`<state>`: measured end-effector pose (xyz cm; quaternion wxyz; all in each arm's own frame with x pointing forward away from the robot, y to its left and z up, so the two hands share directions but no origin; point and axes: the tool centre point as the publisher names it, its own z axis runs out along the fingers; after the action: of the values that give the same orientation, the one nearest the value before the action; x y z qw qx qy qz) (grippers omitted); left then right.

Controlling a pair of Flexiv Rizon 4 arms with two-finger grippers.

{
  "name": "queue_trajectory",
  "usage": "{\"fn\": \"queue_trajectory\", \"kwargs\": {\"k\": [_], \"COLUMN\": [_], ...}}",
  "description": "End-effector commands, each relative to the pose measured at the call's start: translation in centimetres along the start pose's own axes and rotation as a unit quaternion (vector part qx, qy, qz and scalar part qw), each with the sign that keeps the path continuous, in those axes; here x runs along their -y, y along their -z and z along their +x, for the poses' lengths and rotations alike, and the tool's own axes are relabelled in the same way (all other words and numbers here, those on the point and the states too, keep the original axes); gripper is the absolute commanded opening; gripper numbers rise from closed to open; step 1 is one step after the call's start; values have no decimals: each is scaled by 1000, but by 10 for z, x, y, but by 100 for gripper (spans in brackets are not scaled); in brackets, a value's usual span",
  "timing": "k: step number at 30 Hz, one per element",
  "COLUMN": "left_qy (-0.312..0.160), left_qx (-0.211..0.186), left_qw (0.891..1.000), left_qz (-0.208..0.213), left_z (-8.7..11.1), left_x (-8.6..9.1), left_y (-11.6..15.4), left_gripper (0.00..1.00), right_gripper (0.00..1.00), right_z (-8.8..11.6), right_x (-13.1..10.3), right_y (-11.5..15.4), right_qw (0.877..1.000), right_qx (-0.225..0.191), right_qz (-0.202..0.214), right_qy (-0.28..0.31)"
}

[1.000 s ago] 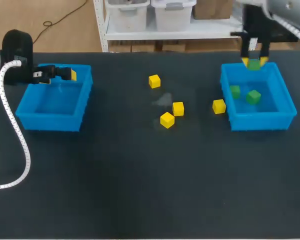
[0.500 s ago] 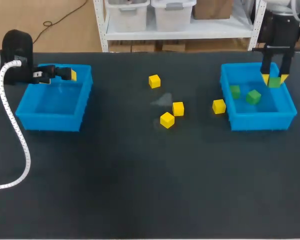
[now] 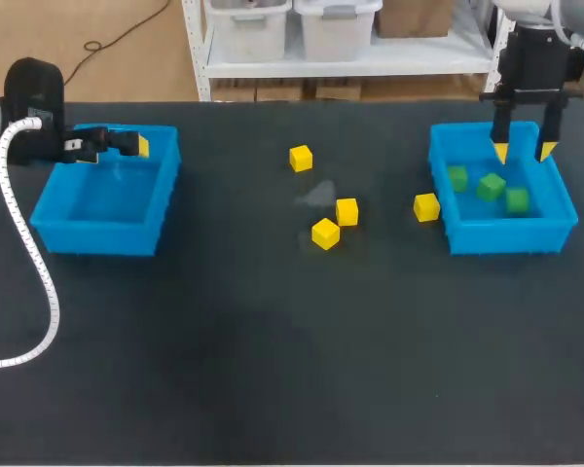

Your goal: Put the green cubes in the right bin and the yellow cubes in the left bin.

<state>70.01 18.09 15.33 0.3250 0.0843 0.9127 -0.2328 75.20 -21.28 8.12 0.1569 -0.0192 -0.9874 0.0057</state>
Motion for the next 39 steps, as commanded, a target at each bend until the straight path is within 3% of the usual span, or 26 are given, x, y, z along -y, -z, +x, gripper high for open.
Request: {"fn": "queue_trajectory", "kwargs": {"k": [1, 16, 19, 23, 28, 32, 39], "left_qy": [-1, -1, -15, -66, -151, -232, -316], "left_qx": [4, 4, -48, -85, -114, -137, -207], "left_qw": [1000, 1000, 999, 994, 982, 963, 926], "left_qz": [8, 8, -2, -3, 2, 18, 15], "left_z": [2, 2, -11, -37, -61, -66, -59], "left_x": [-3, -3, -11, 0, 33, 60, 71], "left_y": [0, 0, -11, -24, -46, -70, -129], "left_gripper": [100, 100, 100, 100, 100, 100, 100], "right_gripper": [100, 100, 100, 100, 100, 100, 100], "right_z": [9, 10, 10, 10, 10, 10, 10], "right_x": [5, 5, 5, 5, 5, 5, 5], "right_y": [4, 6, 6, 6, 6, 6, 6], "right_qw": [914, 914, 914, 914, 914, 914, 914], "right_qx": [405, 407, 407, 407, 407, 407, 407], "right_qz": [-10, -11, -11, -11, -11, -11, -11], "right_qy": [3, 6, 6, 6, 6, 6, 6]}}
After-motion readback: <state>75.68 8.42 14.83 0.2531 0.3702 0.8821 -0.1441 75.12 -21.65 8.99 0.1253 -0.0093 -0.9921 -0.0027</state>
